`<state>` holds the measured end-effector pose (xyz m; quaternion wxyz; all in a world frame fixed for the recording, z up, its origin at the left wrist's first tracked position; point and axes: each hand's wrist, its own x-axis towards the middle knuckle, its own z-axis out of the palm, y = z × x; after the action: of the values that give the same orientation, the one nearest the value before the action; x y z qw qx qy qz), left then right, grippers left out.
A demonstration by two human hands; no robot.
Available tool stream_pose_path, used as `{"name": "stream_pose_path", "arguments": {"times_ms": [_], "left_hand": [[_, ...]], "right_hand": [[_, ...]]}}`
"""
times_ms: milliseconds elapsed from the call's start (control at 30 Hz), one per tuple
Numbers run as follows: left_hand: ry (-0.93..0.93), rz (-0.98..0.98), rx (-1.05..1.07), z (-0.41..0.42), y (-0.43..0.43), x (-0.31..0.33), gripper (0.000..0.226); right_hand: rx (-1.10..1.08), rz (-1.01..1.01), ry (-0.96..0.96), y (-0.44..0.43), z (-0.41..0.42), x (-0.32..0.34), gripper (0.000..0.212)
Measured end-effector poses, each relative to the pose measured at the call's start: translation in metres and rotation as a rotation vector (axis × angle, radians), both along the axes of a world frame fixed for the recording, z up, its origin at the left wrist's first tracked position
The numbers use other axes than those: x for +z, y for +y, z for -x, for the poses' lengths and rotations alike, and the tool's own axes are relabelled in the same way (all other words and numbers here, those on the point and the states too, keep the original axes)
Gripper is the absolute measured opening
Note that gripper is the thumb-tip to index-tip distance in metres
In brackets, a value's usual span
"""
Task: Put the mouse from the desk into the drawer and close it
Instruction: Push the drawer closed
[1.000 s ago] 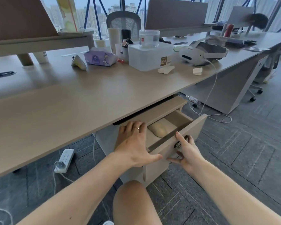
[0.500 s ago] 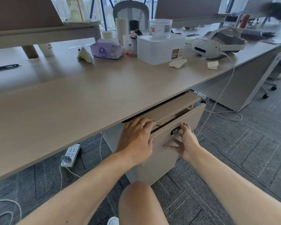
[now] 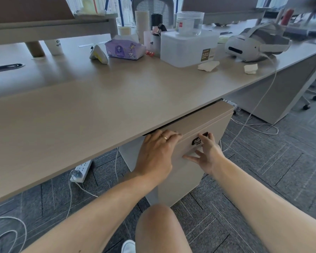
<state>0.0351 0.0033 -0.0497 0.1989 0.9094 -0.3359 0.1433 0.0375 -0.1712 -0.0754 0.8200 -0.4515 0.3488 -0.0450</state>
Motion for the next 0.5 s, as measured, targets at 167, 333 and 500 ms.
{"name": "stream_pose_path", "arguments": {"times_ms": [167, 333, 500], "left_hand": [[-0.013, -0.006, -0.016, -0.0019, -0.0007, -0.0007, 0.072], [-0.012, -0.022, -0.011, -0.0025, 0.0004, -0.0010, 0.074], [-0.009, -0.046, 0.006, 0.0003, -0.0022, -0.0002, 0.075]], "right_hand": [[0.026, 0.026, 0.008, 0.0023, -0.0006, 0.0058, 0.064], [0.028, 0.012, 0.011, 0.0013, -0.0031, 0.0032, 0.062], [0.075, 0.076, 0.066, -0.0005, 0.0006, 0.0057, 0.066]]}}
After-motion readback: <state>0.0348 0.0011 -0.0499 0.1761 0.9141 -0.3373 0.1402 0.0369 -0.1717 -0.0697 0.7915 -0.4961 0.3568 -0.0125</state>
